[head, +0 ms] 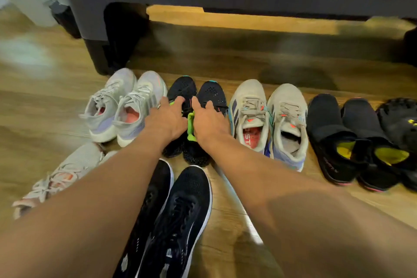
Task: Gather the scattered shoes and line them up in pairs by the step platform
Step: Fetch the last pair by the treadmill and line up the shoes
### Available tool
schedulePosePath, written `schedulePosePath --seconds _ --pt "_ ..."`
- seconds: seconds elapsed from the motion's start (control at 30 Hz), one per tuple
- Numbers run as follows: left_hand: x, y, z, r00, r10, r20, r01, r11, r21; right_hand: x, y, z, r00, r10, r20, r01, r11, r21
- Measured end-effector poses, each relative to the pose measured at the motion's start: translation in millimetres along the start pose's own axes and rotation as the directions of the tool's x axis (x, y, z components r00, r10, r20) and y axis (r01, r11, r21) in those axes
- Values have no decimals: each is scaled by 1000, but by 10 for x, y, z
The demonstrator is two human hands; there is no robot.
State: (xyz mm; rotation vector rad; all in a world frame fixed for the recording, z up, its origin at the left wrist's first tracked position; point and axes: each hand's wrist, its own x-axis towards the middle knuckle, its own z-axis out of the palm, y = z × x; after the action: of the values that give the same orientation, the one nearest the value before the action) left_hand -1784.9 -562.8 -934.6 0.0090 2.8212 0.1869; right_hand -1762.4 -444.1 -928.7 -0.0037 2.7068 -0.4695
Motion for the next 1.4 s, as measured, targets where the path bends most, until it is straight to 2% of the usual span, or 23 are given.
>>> schedulePosePath --seconds 0.2,0.3,0.5,0.6,0.67,0.73,0.8,0.83,0.9,1.0,1.1,1.2,1.27,1.4 --pt "-21 -213 51 985 151 -80 -150 989 17 84 -51 -36 986 50 -156 -48 999 14" --pt "-38 -293 37 976 188 -111 -189 982 8 72 -76 0 977 97 -188 -87 994 59" --pt "15 -223 -37 982 185 -45 -179 978 106 51 -102 -9 969 137 -206 -117 987 109" --pt "25 -189 -37 986 168 -14 -165 978 128 29 -141 -23 974 152 -165 -142 987 69" --pt "12 -186 -36 985 175 16 -175 976 126 15 -213 -68 969 188 -162 -169 978 121" --pt "-11 -229 -54 982 190 14 -191 981 31 -9 -350 -126 957 159 -244 -115 976 185" --pt "-44 -335 -143 980 184 -79 -193 972 -135 -20 -573 -181 931 33 -365 33 985 172" --pt "-61 -414 -214 973 166 -160 -195 963 -188 -17 -702 -202 916 -32 -400 110 979 174" --pt "-75 -647 -384 939 119 -324 -188 963 -192 36 -978 -222 915 -127 -383 222 952 213" --pt "-51 -1145 -552 904 27 -426 -75 992 -96 212 -1339 -117 947 -226 -230 271 943 191" --pt "16 -1535 -532 906 -232 -353 206 972 -109 375 -1587 122 969 -236 -72 242 966 92" --pt "156 -1689 -393 886 -443 -136 381 864 -328 485 -1729 310 981 -187 -44 189 981 49" --pt "276 -1785 -321 886 -455 -89 385 829 -405 556 -1805 351 984 -164 -63 167 985 45" --pt "420 -1928 -258 896 -426 -127 340 841 -420 662 -1861 346 987 -125 -105 130 991 42"
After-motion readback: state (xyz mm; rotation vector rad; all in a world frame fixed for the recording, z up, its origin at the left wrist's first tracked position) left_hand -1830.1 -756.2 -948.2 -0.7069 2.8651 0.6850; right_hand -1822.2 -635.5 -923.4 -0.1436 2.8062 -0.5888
